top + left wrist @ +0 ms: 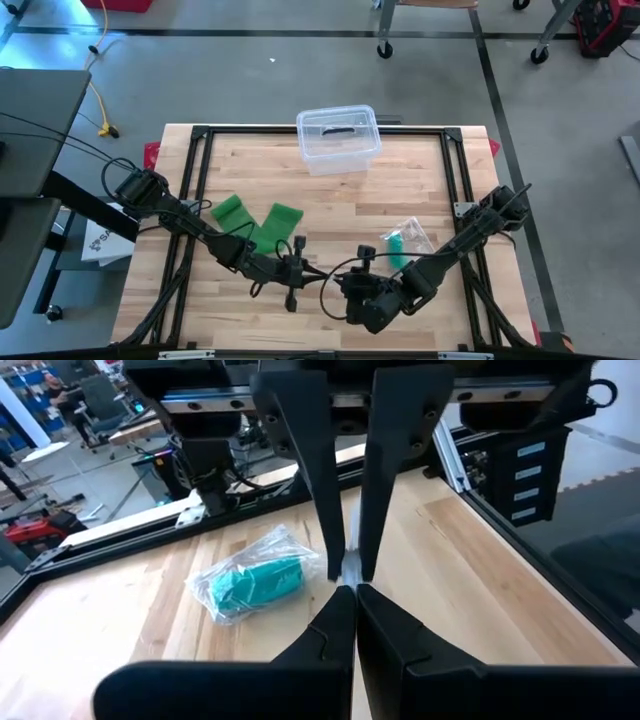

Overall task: Roll bandage
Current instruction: Open the transparent zip bag

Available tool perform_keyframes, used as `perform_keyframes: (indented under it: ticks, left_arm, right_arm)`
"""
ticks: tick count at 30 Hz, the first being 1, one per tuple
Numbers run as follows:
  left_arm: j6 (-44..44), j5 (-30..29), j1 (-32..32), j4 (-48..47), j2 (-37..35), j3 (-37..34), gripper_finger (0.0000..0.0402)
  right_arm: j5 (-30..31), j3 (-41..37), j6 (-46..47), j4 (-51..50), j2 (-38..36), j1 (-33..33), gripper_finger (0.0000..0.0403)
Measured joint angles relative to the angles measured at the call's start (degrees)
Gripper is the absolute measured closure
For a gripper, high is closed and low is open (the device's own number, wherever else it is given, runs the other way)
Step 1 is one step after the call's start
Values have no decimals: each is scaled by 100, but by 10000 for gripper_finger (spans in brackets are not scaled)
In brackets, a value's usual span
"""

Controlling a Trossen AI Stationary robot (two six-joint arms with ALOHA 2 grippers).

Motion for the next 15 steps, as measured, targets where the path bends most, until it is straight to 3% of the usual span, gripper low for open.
perform_keyframes:
  ticks: [15]
  left_arm:
    - [-33,20,-4,-68,0,0,401]
  right_arm:
    - [-521,17,1976,-1487,-7,689,392]
